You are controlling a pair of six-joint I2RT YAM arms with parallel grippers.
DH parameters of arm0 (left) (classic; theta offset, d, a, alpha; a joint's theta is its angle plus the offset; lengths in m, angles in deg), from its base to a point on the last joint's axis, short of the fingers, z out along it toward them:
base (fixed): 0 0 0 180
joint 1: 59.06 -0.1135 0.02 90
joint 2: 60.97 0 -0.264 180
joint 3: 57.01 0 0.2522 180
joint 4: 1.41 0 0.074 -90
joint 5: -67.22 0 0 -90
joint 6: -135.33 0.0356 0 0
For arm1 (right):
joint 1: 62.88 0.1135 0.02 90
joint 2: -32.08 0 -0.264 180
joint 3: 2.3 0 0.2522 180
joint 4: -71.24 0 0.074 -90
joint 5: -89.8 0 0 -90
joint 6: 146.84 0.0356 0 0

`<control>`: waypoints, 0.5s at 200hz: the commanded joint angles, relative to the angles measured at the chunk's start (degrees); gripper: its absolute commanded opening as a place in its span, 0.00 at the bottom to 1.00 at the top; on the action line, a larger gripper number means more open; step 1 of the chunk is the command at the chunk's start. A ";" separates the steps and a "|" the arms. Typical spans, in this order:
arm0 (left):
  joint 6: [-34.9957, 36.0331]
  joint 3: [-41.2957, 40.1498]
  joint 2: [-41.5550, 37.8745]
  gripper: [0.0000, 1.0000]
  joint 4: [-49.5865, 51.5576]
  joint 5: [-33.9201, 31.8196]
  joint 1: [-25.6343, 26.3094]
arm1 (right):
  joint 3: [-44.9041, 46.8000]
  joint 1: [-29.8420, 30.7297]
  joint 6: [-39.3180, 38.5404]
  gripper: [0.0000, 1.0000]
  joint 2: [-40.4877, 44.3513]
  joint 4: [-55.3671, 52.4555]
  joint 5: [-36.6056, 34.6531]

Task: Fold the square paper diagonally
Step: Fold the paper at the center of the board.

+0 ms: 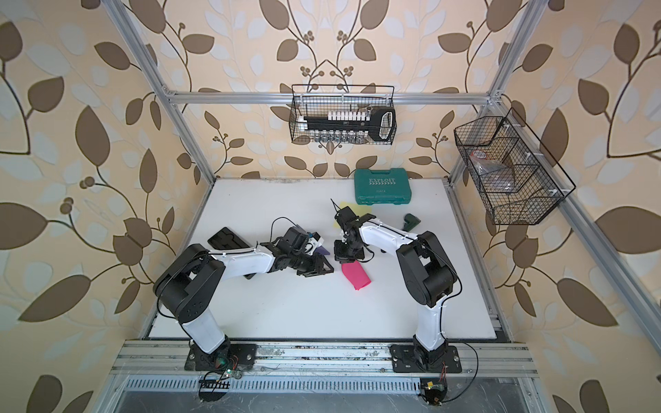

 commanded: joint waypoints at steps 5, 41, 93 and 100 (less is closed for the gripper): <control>-2.52 -0.48 -1.97 0.45 -3.80 0.77 0.13 | 0.70 -0.18 1.58 0.00 0.91 0.15 0.54; -0.58 1.60 -2.53 0.44 1.94 -1.83 0.24 | 0.33 -1.68 0.37 0.00 3.24 -1.82 -0.24; 1.26 4.71 -0.79 0.42 8.76 -4.40 0.30 | 2.59 -9.16 -2.76 0.00 9.61 -3.74 1.82; 1.62 4.83 -0.70 0.43 8.89 -4.31 0.33 | 3.29 -10.63 -3.03 0.00 10.40 -3.45 2.77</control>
